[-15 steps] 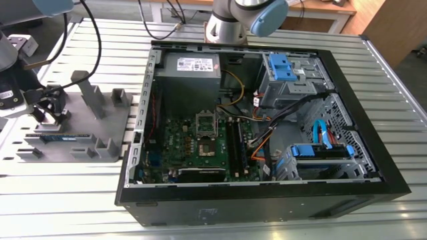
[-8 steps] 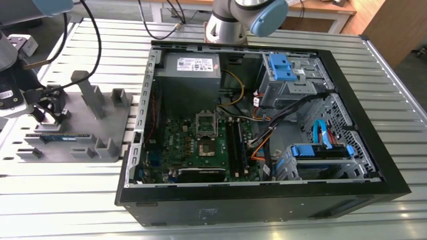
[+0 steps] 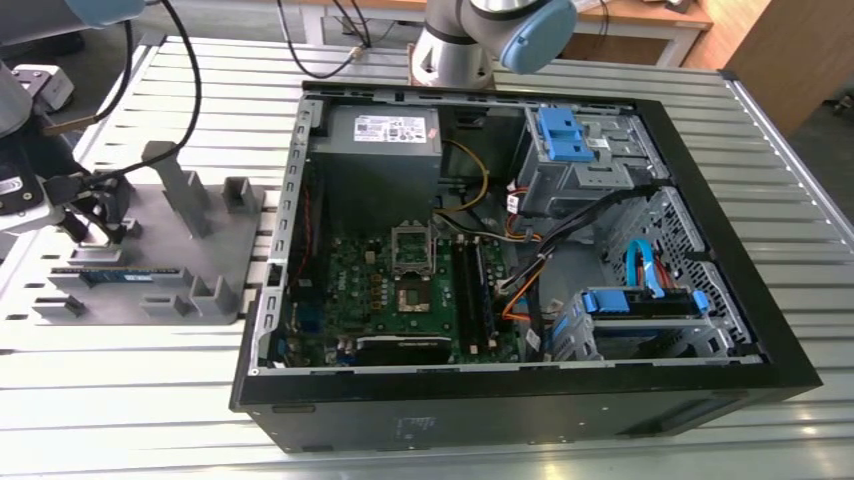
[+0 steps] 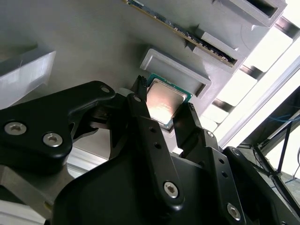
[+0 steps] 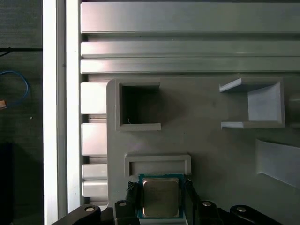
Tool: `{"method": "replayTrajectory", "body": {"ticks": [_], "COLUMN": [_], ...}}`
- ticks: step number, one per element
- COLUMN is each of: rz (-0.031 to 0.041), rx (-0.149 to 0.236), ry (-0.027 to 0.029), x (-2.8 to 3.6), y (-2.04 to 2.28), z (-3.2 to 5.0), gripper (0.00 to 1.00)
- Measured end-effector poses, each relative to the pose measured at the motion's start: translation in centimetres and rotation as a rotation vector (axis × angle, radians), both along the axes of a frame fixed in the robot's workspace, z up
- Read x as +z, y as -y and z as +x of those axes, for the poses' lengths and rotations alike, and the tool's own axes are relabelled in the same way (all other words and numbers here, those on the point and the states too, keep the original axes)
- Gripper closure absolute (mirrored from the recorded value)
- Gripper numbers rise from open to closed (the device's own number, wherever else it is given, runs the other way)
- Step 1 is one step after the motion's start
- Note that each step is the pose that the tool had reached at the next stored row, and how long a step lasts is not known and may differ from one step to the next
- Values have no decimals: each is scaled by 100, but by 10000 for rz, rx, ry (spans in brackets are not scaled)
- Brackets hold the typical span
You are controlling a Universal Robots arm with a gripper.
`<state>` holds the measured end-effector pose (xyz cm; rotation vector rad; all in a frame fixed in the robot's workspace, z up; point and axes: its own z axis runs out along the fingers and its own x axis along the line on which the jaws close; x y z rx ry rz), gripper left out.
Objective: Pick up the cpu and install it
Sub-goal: 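Pick up the cpu and move it towards the insertion slot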
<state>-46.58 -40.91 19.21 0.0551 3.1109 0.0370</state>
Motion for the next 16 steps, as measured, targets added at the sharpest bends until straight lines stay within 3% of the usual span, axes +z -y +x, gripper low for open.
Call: {"method": "replayTrajectory", "body": {"ticks": [10,16], "rz": [0,-1], "rx": [0,0], "ry": [-1,-1], "x": [24,72], "y": [0,0], "z": [0,0], "gripper": [53,53]}}
